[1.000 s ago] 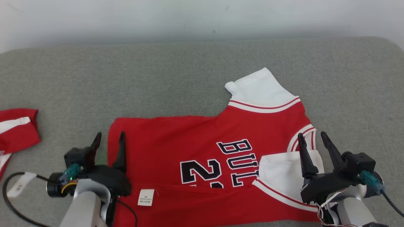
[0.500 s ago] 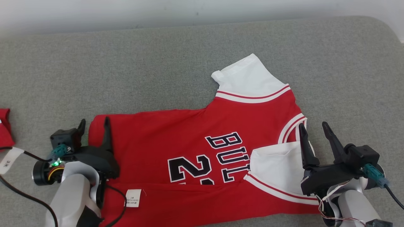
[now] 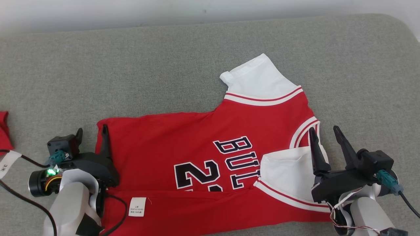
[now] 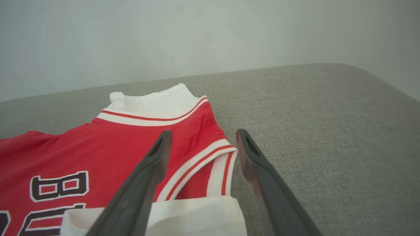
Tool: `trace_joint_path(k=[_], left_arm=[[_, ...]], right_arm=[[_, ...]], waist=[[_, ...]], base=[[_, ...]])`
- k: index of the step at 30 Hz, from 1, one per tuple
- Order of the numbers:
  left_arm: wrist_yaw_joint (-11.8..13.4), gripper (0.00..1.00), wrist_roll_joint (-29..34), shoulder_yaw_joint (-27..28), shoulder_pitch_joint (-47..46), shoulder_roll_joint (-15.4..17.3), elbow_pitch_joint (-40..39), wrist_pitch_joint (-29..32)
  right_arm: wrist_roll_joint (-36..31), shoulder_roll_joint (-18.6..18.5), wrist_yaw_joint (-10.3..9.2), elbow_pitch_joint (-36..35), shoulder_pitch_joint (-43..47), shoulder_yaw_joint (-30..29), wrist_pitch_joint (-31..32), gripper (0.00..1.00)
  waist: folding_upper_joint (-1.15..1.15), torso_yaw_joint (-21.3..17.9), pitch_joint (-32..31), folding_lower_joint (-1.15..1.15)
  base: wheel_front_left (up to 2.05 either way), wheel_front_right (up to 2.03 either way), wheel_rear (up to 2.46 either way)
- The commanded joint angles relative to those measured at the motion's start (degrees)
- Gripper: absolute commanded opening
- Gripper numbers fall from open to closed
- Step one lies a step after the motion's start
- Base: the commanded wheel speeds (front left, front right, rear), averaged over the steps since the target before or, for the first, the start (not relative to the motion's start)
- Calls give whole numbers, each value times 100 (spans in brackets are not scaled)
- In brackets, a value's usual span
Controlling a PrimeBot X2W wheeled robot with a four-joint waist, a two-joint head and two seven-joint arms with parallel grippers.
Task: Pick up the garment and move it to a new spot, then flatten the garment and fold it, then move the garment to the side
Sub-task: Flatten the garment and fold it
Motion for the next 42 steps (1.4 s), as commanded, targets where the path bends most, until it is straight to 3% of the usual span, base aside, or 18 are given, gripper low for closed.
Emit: trace_joint_path(k=[1, 2, 3, 4, 6, 10, 12, 15, 17, 22, 27, 35, 42], left_arm=[[-26, 100, 78, -3, -34, 13, 63, -6], [-64, 100, 81, -12, -57, 9, 76, -6], [-89, 93, 81, -17, -80, 4, 84, -6], [-109, 75, 95, -40, -103, -6, 95, -6], [-162, 62, 110, -87, -127, -26, 122, -6], [-193, 64, 153, -181, -173, -40, 128, -6], [-181, 58, 191, -218, -175, -58, 187, -5], [-177, 32, 187, -238, -172, -78, 243, -2], [-184, 0, 211, -267, -154, -83, 266, -2], [-124, 0, 262, -313, -138, -91, 54, -3], [3, 0, 345, -408, 44, -118, -395, -6], [29, 0, 301, -621, 191, -164, -864, -6], [54, 0, 55, -1052, 55, -173, -1076, -6]], right_arm=[[50, 6, -9, -12, -75, 11, -1, 100], [54, 6, -9, -17, -82, 5, -1, 100], [59, 0, -9, -22, -82, -4, -1, 100], [59, -8, -9, -27, -79, -12, -1, 100], [61, -50, -9, -17, -109, -36, -1, 100], [10, -63, -9, -1, -197, -80, -1, 100], [-7, -65, -9, 3, -213, -77, -1, 100], [-7, -53, -9, 10, -276, -60, -1, 100], [-5, -73, -9, -4, -346, -45, -1, 100], [103, -206, -9, 78, -547, -77, -1, 100], [222, -575, -9, 441, -1203, -26, -1, 100], [701, -903, -9, 1815, -2221, 632, 15, 100], [1364, -1070, -9, 2994, -3292, 1425, 422, 100]], waist=[[0, -8, 13, 0], [0, -14, 20, 0], [0, -18, 28, 0], [0, -21, 37, 0], [0, -17, 58, 0], [0, -2, 86, 0], [0, -2, 93, 0], [0, -3, 101, 0], [0, -3, 107, 0], [0, 44, 150, 0], [0, 248, 199, 0], [0, 555, 253, 0], [0, 857, 511, 0]], base=[[0, 0, 0], [0, 0, 0], [0, 0, 0], [0, 0, 0], [0, 0, 0], [0, 0, 0], [0, 0, 0], [0, 0, 0], [0, 0, 0], [0, 0, 0], [0, 0, 0], [0, 0, 0], [0, 0, 0]])
